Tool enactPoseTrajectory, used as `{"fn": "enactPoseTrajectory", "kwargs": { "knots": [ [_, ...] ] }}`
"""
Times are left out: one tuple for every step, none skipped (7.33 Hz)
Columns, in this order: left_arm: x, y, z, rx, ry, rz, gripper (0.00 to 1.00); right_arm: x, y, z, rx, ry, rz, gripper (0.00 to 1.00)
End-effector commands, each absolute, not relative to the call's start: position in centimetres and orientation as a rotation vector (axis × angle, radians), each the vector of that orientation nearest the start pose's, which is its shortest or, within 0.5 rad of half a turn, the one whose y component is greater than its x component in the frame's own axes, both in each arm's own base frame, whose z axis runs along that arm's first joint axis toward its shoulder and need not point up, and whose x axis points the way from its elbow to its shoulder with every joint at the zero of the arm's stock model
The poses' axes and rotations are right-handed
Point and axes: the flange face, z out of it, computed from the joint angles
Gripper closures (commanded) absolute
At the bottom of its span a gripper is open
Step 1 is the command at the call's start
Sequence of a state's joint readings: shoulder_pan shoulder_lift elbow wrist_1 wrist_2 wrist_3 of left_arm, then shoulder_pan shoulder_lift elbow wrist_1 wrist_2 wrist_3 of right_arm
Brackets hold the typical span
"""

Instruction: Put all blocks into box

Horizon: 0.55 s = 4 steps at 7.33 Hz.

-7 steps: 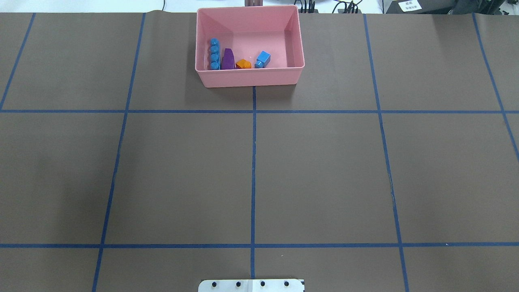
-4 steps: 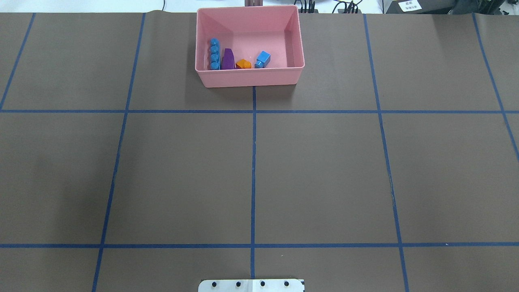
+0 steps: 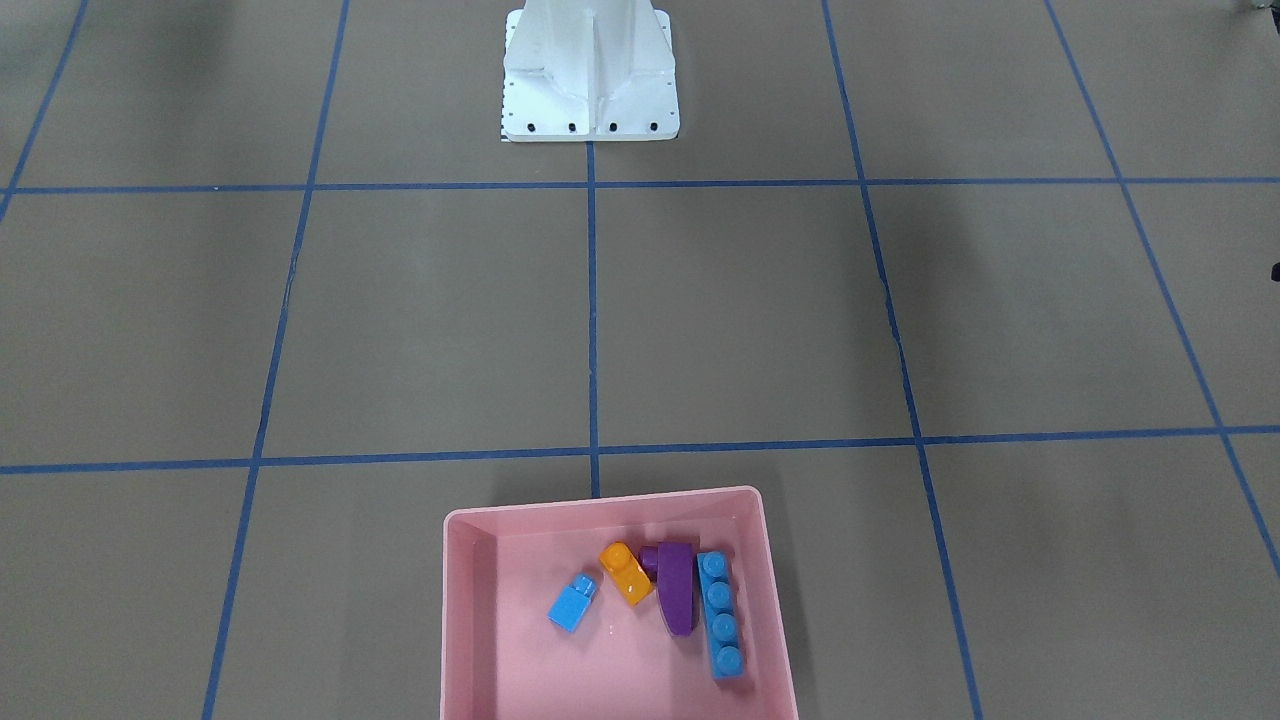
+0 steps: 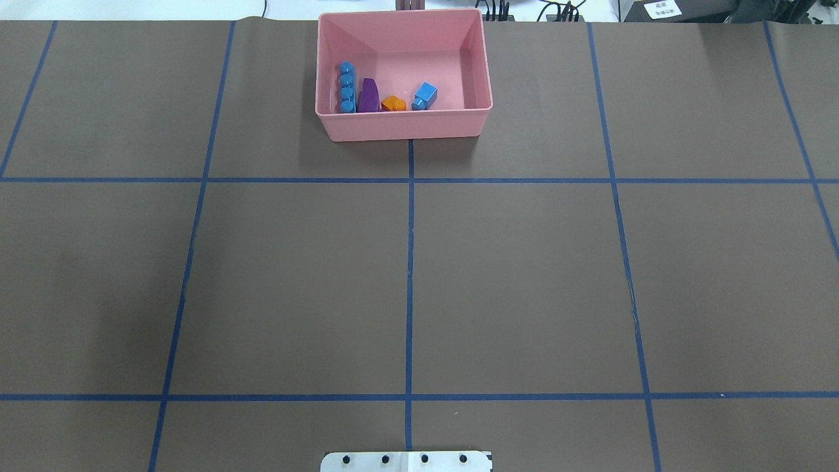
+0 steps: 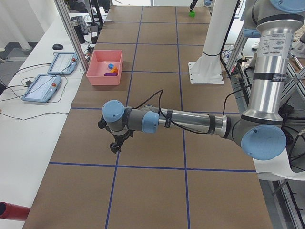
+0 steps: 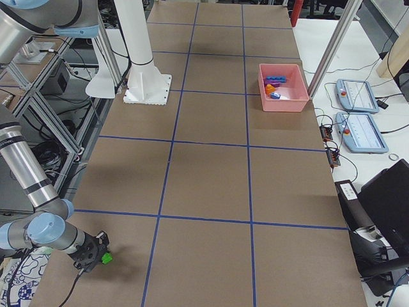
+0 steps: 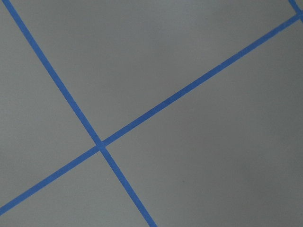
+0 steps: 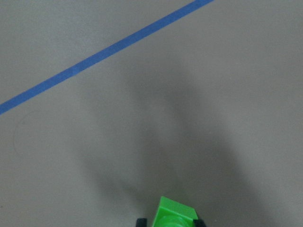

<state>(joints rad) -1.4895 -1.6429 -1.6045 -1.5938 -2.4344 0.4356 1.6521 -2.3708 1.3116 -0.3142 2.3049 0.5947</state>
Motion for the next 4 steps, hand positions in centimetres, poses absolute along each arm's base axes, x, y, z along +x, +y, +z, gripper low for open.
{"fn": "enactPoseTrajectory", "kwargs": {
  "knots": [
    [-1.5,-53.1,59.6,0.274,0.838,0.539,0.0,6.7,0.1,85.3,0.005,-0.767,0.567,1.0],
    [-1.4,-53.1,59.6,0.273,0.84,0.538,0.0,6.8,-1.1,85.3,0.02,-0.772,0.557,1.0],
    [-1.4,-53.0,59.8,0.269,0.841,0.537,0.0,6.9,-2.3,85.1,0.053,-0.772,0.517,1.0],
    [-1.4,-53.0,59.8,0.269,0.841,0.537,0.0,7.0,-4.1,84.7,0.085,-0.776,0.473,1.0]
  ]
}}
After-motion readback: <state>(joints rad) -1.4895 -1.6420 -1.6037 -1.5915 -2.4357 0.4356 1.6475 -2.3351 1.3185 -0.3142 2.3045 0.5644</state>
